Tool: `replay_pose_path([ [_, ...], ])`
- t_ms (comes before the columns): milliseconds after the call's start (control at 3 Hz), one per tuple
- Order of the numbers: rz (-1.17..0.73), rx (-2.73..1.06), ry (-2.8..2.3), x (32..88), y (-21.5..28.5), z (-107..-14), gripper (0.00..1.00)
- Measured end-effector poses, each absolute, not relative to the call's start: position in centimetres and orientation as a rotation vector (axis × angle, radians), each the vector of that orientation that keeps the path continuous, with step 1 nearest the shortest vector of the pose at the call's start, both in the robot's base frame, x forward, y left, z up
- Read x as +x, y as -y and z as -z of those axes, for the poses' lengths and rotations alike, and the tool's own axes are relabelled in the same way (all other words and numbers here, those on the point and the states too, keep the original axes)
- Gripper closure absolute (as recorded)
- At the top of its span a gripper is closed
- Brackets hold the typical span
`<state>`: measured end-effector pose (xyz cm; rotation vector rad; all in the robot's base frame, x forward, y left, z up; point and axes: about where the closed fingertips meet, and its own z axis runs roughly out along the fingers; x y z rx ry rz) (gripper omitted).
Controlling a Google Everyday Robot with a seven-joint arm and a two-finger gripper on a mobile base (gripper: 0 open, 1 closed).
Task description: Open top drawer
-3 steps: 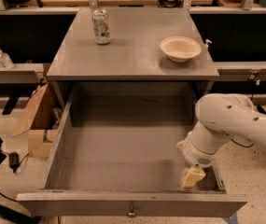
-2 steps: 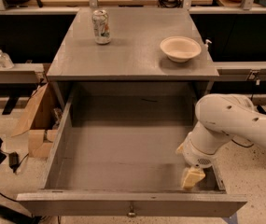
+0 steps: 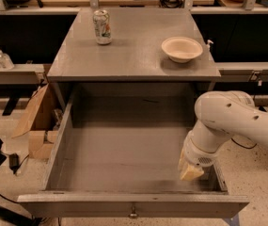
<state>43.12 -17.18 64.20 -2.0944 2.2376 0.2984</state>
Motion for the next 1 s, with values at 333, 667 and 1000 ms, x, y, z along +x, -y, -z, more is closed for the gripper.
replay_pose_path([
  [333, -0.171, -2.133, -2.189, 45.2, 17.6, -69.1, 0.87],
  [667, -0.029, -2.161, -2.071, 48.1, 18.2, -77.9, 1.00],
  [1000, 0.045, -2.216, -1.956, 49.9, 19.0, -85.3, 1.00],
])
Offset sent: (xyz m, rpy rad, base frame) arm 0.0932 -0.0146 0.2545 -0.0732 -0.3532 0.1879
